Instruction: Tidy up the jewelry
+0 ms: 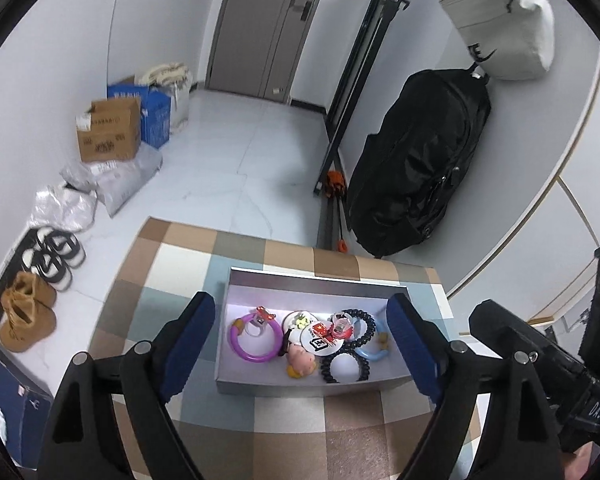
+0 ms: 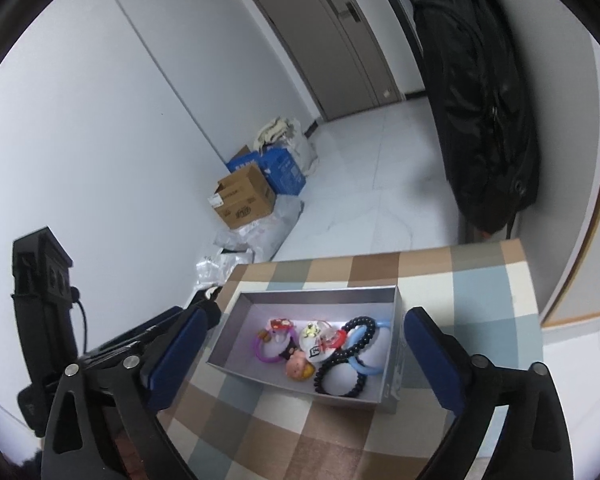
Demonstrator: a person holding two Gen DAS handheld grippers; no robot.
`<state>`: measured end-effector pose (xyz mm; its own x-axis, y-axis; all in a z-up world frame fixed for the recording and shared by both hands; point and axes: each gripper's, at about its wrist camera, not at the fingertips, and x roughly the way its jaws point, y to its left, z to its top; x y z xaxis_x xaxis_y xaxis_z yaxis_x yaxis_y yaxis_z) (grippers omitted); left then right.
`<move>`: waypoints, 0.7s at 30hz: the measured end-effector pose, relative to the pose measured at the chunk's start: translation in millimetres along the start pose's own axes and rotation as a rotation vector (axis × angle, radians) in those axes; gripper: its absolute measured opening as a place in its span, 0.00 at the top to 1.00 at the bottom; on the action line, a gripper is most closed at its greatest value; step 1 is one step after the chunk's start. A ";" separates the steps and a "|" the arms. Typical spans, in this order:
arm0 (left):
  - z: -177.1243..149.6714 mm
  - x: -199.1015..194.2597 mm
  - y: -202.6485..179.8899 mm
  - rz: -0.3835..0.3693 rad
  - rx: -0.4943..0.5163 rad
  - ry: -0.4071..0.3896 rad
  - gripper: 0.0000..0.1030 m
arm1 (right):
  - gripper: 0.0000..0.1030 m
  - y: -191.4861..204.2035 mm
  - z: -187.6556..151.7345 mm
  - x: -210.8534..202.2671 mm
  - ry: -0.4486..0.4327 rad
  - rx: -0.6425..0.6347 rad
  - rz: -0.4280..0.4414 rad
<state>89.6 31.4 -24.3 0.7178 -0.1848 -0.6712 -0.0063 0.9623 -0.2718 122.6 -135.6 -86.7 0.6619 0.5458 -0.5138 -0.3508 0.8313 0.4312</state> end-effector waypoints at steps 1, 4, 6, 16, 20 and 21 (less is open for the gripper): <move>-1.7 -2.9 -1.4 0.006 0.010 -0.009 0.17 | 0.01 2.3 -1.4 -2.3 -0.011 -0.015 -0.007; -5.6 -9.8 -3.6 0.031 0.037 -0.042 0.12 | 0.00 7.7 -5.3 -10.4 -0.043 -0.051 -0.020; -7.6 -12.7 -4.5 0.046 0.046 -0.053 0.12 | 0.00 9.0 -7.3 -12.3 -0.057 -0.062 -0.024; -13.4 -20.5 -7.4 0.089 0.054 -0.079 0.12 | 0.00 12.4 -14.3 -19.0 -0.072 -0.087 -0.038; -15.7 -22.6 -10.3 0.105 0.062 -0.088 0.12 | 0.00 11.9 -15.7 -19.4 -0.068 -0.088 -0.035; -15.8 -22.4 -10.3 0.107 0.061 -0.087 0.12 | 0.00 11.5 -15.6 -19.6 -0.068 -0.089 -0.037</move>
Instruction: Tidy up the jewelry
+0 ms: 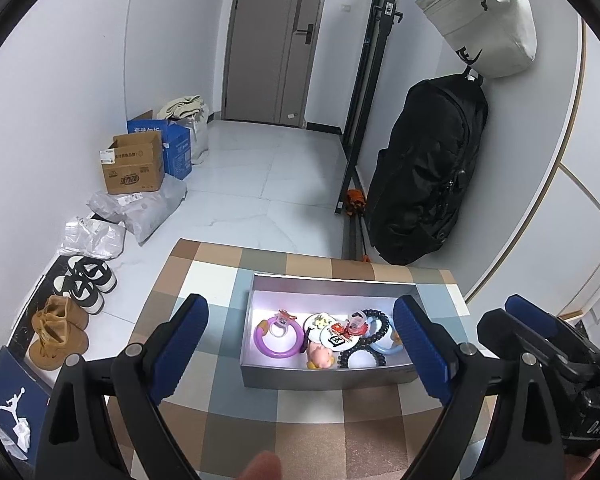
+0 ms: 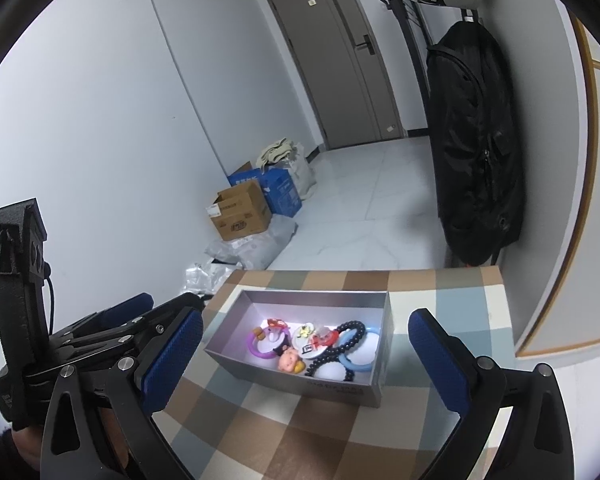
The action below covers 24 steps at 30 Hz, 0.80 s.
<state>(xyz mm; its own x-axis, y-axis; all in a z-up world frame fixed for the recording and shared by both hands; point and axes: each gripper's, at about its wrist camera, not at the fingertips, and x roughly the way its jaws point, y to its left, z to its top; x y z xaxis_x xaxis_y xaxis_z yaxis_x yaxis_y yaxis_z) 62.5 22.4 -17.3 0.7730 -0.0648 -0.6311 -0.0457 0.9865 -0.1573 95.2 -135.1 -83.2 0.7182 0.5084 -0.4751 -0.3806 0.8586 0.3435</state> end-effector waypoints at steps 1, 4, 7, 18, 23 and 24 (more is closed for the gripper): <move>-0.2 0.2 0.1 0.002 -0.003 0.001 0.12 | 0.00 0.2 -0.3 -0.5 0.000 -0.001 -0.002; -0.6 1.0 2.3 0.007 -0.017 0.005 0.12 | 0.00 -1.6 0.2 -0.8 0.000 0.003 -0.007; -0.3 1.6 3.4 0.000 -0.029 0.013 0.12 | 0.00 -4.1 0.2 -2.4 0.000 0.017 -0.008; -1.9 4.5 -2.3 0.018 0.003 0.035 0.12 | 0.00 -6.1 0.8 -1.1 0.008 0.039 -0.005; -3.1 8.0 -3.0 0.016 0.009 0.051 0.12 | 0.00 -8.1 0.2 1.1 0.019 0.048 -0.004; -3.0 8.3 -3.0 0.015 0.009 0.053 0.12 | 0.00 -8.7 0.1 1.7 0.022 0.050 -0.004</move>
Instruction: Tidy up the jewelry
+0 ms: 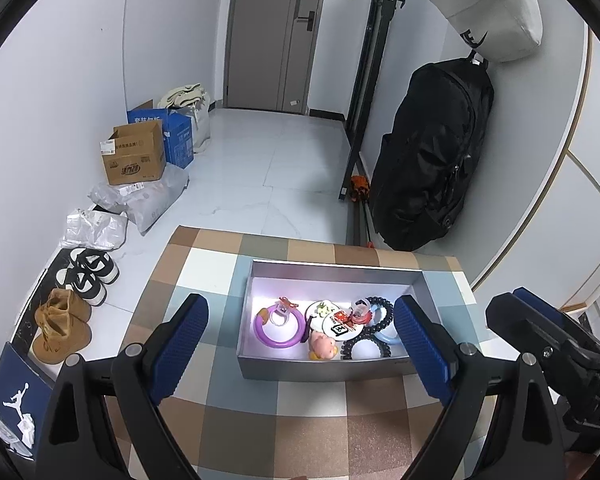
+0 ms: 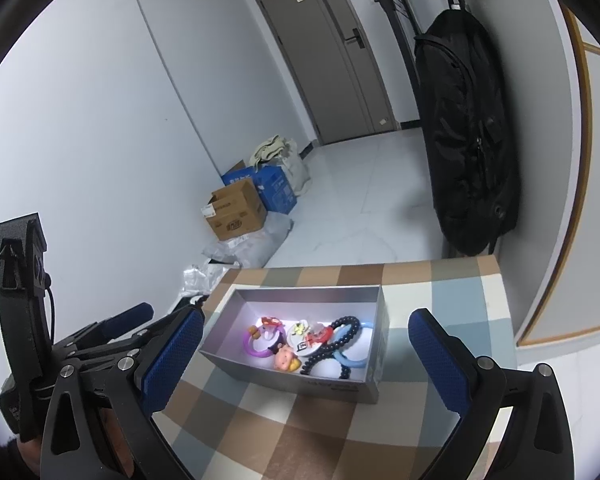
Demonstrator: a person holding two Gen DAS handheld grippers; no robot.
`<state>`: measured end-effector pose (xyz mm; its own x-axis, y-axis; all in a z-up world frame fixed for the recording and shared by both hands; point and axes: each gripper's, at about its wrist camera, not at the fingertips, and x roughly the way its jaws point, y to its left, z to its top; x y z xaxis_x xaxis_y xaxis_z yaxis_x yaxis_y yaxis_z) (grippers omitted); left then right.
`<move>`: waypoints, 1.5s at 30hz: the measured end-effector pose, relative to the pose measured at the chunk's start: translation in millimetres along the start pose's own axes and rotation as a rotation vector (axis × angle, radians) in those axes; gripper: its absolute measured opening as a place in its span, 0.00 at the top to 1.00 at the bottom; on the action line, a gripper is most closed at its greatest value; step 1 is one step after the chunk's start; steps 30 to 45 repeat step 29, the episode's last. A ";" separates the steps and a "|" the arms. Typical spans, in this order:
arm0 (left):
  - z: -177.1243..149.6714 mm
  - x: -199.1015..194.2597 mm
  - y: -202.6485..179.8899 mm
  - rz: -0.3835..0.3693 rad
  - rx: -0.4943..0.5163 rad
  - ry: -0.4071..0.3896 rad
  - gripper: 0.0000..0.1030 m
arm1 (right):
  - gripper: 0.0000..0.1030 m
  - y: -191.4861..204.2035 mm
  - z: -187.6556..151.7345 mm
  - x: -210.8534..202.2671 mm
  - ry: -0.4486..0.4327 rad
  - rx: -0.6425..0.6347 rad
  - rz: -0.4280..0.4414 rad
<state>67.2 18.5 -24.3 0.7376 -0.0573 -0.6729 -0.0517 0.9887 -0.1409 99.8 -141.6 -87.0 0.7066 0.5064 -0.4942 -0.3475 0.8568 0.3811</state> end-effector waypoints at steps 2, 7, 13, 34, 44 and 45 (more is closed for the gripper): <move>0.2 0.1 0.1 -0.002 -0.001 0.000 0.12 | 0.00 0.0 -0.1 1.1 0.003 0.002 0.000; -0.1 0.1 -2.4 -0.015 0.005 0.000 0.12 | 0.00 -0.5 -0.5 3.3 0.011 0.008 -0.002; -0.3 -0.3 -3.8 -0.016 0.006 -0.001 0.12 | 0.00 -0.6 -0.7 3.7 0.015 0.008 -0.001; -0.6 -2.1 -2.9 -0.019 0.007 -0.004 0.12 | 0.00 -3.2 -3.1 3.9 0.021 0.013 -0.008; -0.6 -2.1 -2.9 -0.019 0.007 -0.004 0.12 | 0.00 -3.2 -3.1 3.9 0.021 0.013 -0.008; -0.6 -2.1 -2.9 -0.019 0.007 -0.004 0.12 | 0.00 -3.2 -3.1 3.9 0.021 0.013 -0.008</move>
